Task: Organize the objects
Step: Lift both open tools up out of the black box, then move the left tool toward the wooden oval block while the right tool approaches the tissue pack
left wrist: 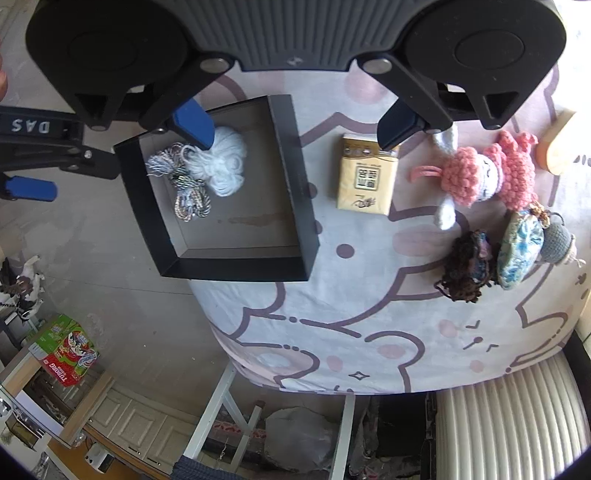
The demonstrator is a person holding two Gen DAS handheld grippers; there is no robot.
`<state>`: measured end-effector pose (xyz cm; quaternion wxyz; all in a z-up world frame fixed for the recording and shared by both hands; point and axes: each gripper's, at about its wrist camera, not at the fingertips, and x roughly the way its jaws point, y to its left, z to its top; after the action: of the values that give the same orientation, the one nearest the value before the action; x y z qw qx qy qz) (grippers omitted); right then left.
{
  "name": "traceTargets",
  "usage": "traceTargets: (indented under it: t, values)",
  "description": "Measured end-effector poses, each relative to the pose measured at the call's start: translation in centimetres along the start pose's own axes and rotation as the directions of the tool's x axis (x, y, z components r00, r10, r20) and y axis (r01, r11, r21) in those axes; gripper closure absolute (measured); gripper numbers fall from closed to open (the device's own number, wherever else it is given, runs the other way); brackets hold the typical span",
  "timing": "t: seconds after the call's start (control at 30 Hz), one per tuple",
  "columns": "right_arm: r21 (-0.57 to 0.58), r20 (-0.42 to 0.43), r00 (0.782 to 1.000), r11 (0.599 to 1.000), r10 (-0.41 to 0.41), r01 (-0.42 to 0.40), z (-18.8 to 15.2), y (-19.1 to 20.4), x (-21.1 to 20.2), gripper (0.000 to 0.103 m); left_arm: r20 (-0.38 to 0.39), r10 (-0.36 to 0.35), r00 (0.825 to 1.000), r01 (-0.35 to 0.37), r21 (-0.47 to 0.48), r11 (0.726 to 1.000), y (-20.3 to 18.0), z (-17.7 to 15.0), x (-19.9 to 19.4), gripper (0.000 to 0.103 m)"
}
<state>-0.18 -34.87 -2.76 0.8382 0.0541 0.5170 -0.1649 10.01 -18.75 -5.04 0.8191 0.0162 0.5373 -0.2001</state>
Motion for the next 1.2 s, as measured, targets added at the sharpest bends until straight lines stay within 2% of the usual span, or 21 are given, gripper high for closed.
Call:
traceTargets:
  t: [0.03, 0.17, 0.37, 0.57, 0.73, 1.2]
  values:
    - [0.007, 0.004, 1.000, 1.000, 0.003, -0.003, -0.1, -0.1, -0.1, 0.002, 0.001, 0.005, 1.000, -0.005, 0.001, 1.000, 0.1, -0.1, -0.1, 0.005]
    - [0.003, 0.015, 1.000, 1.000, -0.006, 0.006, -0.4, 0.2, -0.3, 0.000, 0.005, 0.013, 1.000, -0.013, 0.000, 1.000, 0.8, -0.4, -0.2, 0.002]
    - [0.005, 0.015, 1.000, 1.000, 0.002, -0.002, -0.6, 0.7, -0.6, 0.000, 0.021, 0.034, 0.999, -0.035, 0.016, 0.999, 1.5, -0.8, -0.6, 0.001]
    - [0.006, 0.021, 1.000, 1.000, 0.008, -0.008, -0.7, 1.1, -0.8, 0.000, 0.028, 0.024, 0.999, -0.023, -0.008, 1.000, 2.5, -0.7, -1.1, 0.000]
    - [0.030, 0.032, 0.999, 0.999, 0.020, -0.021, -0.6, 1.7, -0.6, 0.000, 0.039, 0.046, 0.998, -0.045, -0.023, 0.999, 3.8, -0.7, -1.6, 0.000]
    - [-0.022, 0.034, 0.994, 0.995, 0.099, -0.098, 1.4, 7.5, 1.0, 0.000, 0.055, 0.151, 0.987, -0.144, -0.115, 0.983, 11.1, -0.7, -2.9, 0.000]
